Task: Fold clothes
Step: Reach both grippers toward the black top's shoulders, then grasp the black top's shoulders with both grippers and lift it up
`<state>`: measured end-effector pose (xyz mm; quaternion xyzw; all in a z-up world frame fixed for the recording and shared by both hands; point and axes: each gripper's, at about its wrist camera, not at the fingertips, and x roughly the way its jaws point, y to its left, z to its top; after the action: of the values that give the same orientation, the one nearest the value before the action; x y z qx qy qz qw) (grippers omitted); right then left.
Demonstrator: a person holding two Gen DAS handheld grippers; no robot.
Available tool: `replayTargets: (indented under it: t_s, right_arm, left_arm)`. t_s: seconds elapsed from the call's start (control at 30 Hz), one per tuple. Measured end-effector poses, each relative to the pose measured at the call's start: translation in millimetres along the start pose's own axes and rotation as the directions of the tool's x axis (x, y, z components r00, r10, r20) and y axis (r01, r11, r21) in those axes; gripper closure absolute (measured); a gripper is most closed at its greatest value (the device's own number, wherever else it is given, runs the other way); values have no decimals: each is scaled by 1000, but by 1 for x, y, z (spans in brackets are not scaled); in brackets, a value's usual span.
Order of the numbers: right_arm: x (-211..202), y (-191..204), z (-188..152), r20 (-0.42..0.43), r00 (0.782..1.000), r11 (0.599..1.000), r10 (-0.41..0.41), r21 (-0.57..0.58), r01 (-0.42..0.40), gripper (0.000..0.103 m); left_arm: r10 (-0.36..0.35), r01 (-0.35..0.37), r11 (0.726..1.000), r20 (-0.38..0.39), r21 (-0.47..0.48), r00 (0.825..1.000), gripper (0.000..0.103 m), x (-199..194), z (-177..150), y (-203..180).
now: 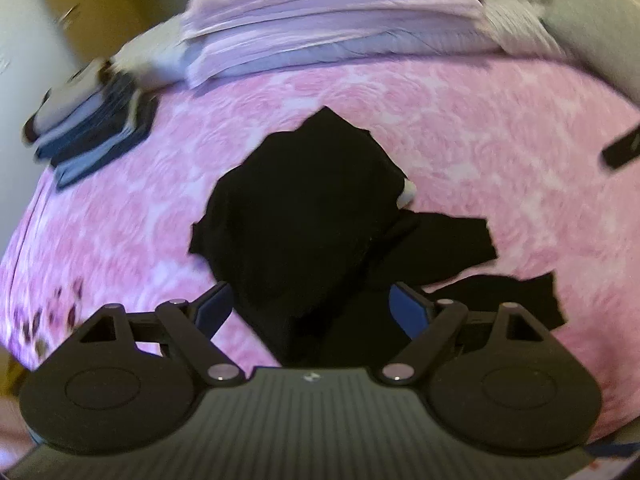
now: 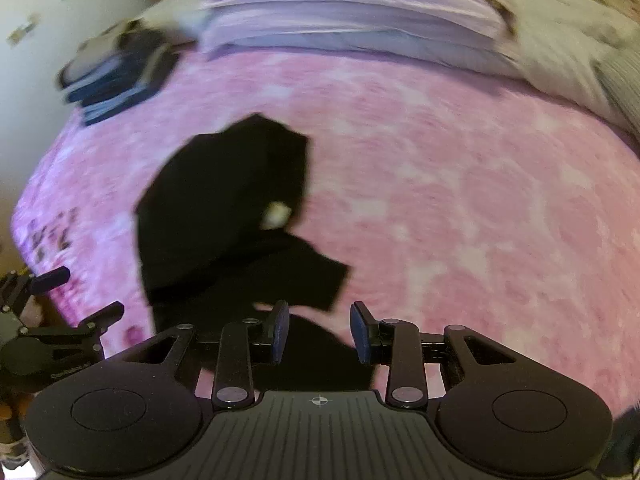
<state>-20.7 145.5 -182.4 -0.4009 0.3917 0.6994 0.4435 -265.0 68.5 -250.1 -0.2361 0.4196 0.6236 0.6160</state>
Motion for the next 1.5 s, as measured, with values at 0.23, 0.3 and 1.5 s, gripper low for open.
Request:
replayTargets:
  t_s: [0.23, 0.3, 1.5]
  right_arm:
    - [12, -55, -10, -34, 994, 983, -108, 146, 112, 72]
    - [16, -65, -15, -56, 989, 974, -136, 176, 144, 72]
    - [245, 128, 7, 379, 924, 216, 59, -908, 359, 38]
  left_arm:
    - [48, -47, 966, 2, 254, 999, 25, 91, -17, -32]
    - [58, -58, 950, 9, 306, 998, 26, 110, -21, -37]
    - [156, -144, 980, 84, -134, 984, 94, 94, 1, 255]
